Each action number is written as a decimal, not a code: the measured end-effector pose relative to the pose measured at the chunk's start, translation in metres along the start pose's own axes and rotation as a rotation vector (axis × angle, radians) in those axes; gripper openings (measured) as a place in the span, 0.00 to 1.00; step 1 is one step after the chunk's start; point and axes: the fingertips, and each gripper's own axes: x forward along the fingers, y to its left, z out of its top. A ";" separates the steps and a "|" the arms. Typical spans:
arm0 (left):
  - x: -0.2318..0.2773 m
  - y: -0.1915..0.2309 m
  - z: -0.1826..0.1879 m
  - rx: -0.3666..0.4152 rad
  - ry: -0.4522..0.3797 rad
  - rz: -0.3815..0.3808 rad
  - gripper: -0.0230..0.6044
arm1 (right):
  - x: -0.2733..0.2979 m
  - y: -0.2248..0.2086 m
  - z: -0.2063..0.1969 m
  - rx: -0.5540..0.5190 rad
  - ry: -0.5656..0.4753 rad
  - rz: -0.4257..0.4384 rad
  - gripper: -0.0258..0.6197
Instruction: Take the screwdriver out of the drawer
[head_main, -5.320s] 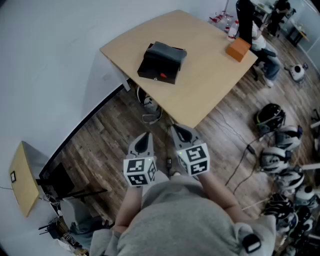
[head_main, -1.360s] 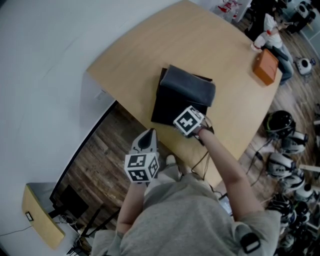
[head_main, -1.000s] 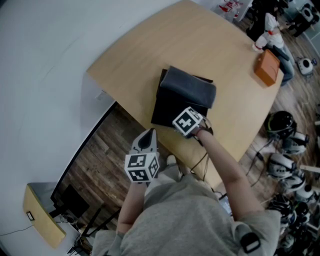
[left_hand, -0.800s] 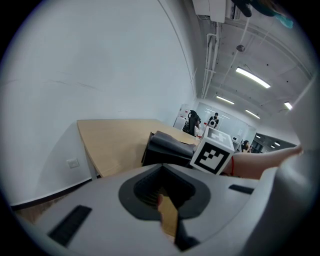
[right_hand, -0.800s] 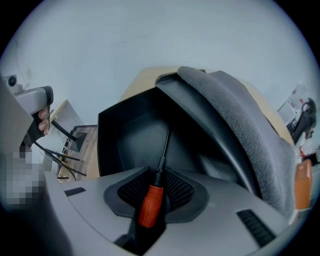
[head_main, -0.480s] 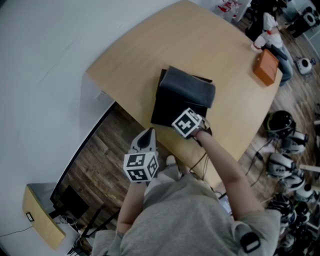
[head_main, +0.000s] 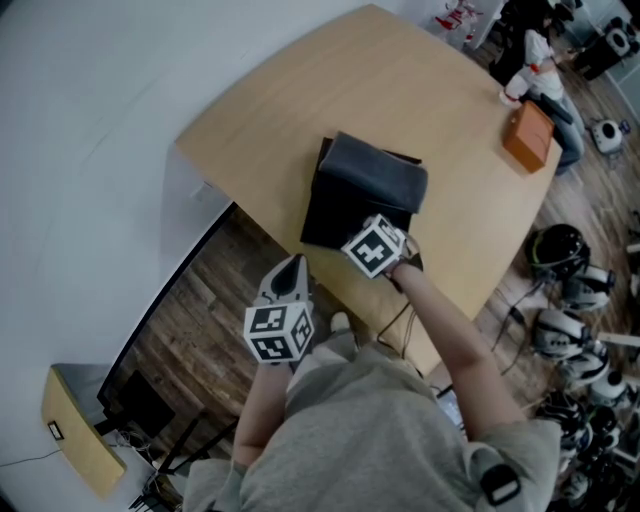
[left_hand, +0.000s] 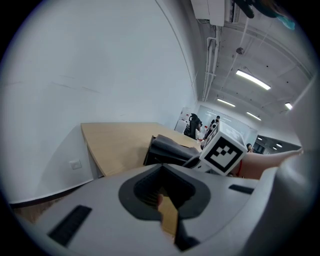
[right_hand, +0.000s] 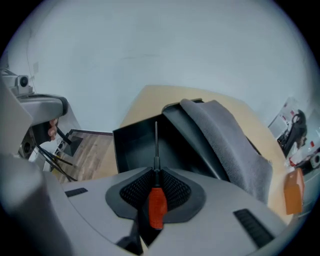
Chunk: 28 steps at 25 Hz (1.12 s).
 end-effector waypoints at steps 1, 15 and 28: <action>-0.001 -0.003 0.000 0.001 -0.004 0.001 0.04 | -0.005 0.001 0.003 -0.003 -0.019 0.000 0.13; -0.051 -0.048 -0.020 -0.024 -0.059 0.087 0.04 | -0.099 0.035 -0.001 -0.063 -0.280 -0.030 0.13; -0.111 -0.095 -0.060 -0.058 -0.119 0.191 0.04 | -0.151 0.096 -0.066 -0.085 -0.413 0.016 0.13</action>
